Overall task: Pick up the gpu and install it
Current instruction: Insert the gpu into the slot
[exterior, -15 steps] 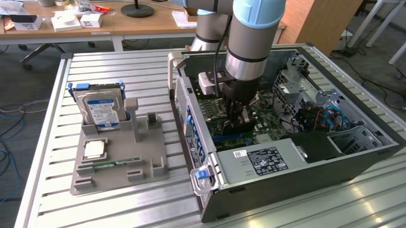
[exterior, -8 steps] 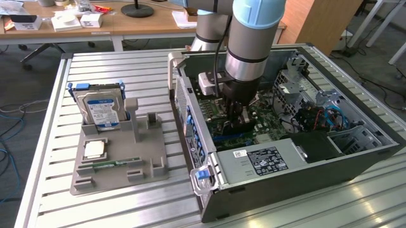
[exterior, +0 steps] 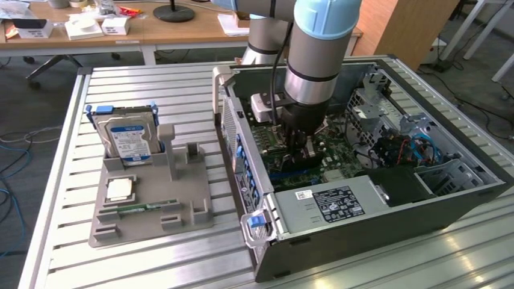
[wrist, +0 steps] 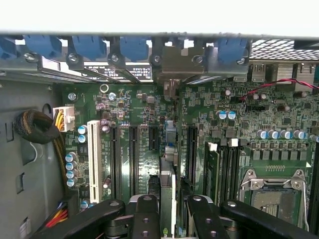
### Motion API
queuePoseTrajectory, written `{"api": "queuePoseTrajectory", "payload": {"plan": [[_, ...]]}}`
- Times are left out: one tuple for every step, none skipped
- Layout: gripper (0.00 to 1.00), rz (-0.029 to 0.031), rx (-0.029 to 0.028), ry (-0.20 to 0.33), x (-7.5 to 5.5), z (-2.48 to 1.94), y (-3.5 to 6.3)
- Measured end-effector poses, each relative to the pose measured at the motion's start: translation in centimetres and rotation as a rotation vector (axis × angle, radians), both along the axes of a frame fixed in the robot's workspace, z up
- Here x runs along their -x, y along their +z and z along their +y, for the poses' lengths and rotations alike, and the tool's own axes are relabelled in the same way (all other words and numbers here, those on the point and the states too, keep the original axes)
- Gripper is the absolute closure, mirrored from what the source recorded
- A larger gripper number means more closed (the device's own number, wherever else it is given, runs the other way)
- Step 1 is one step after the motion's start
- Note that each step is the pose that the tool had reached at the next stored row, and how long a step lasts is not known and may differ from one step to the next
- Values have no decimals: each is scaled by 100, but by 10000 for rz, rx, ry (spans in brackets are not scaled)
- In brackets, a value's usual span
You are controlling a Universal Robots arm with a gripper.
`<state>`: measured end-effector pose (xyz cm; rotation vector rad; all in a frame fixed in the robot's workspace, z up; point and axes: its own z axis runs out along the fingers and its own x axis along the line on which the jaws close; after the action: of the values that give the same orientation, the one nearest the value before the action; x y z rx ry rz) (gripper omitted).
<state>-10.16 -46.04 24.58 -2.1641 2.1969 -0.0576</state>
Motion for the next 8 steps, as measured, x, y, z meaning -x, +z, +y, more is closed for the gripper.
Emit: {"api": "queuePoseTrajectory", "payload": {"plan": [[74, 0, 1, 0, 0, 0, 0], [74, 0, 1, 0, 0, 0, 0], [74, 0, 1, 0, 0, 0, 0], [74, 0, 0, 0, 0, 0, -1], [74, 0, 1, 0, 0, 0, -1], [74, 0, 1, 0, 0, 0, 0], [74, 0, 1, 0, 0, 0, 0], [74, 0, 1, 0, 0, 0, 0]]}}
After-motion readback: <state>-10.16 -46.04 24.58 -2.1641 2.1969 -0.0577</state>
